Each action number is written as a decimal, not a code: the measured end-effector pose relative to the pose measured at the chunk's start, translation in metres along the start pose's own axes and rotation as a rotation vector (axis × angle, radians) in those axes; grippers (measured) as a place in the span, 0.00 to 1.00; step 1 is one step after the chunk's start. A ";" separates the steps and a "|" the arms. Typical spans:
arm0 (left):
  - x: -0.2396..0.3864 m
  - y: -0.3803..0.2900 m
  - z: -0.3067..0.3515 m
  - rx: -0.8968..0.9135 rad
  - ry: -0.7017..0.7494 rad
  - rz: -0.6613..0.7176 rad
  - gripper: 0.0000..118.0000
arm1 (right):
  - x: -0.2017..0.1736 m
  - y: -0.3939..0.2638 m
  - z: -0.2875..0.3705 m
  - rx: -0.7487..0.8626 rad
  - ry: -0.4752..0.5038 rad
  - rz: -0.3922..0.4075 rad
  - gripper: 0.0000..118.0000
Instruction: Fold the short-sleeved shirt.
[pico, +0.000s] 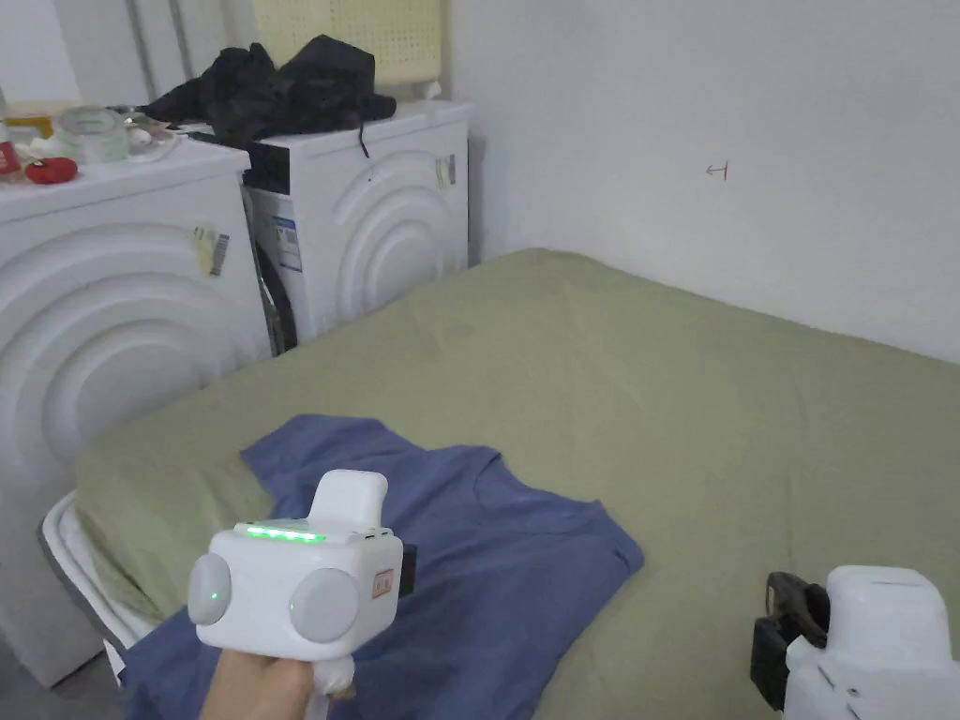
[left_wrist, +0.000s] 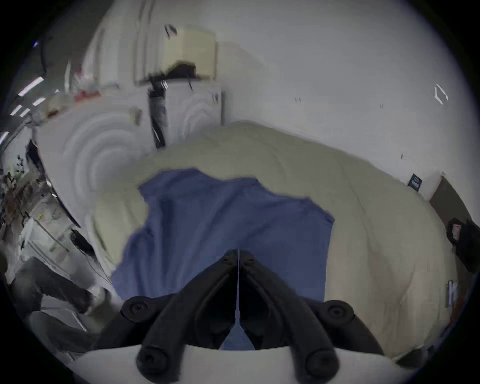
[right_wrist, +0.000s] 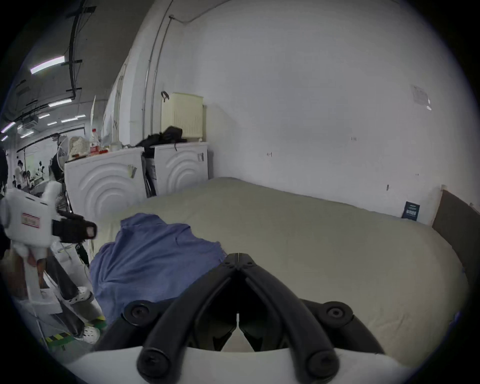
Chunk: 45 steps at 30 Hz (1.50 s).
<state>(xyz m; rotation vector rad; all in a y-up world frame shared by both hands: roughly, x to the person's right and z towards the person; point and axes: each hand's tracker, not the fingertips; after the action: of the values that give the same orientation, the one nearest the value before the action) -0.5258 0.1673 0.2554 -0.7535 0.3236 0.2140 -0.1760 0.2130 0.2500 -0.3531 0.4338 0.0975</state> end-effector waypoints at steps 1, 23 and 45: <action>0.001 0.000 -0.018 -0.057 -0.004 -0.009 0.02 | 0.002 -0.005 -0.004 -0.014 0.003 0.003 0.00; 0.050 0.004 -0.052 -0.167 0.051 -0.235 0.01 | 0.064 -0.041 0.045 -0.100 -0.092 -0.004 0.00; 0.456 0.006 0.124 -0.044 -0.704 -0.529 0.01 | 0.227 -0.065 0.242 -0.039 -0.504 -0.172 0.00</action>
<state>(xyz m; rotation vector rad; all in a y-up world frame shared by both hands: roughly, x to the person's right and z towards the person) -0.0782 0.2924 0.1714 -0.7348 -0.5474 -0.0241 0.1350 0.2417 0.3786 -0.3879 -0.0971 0.0251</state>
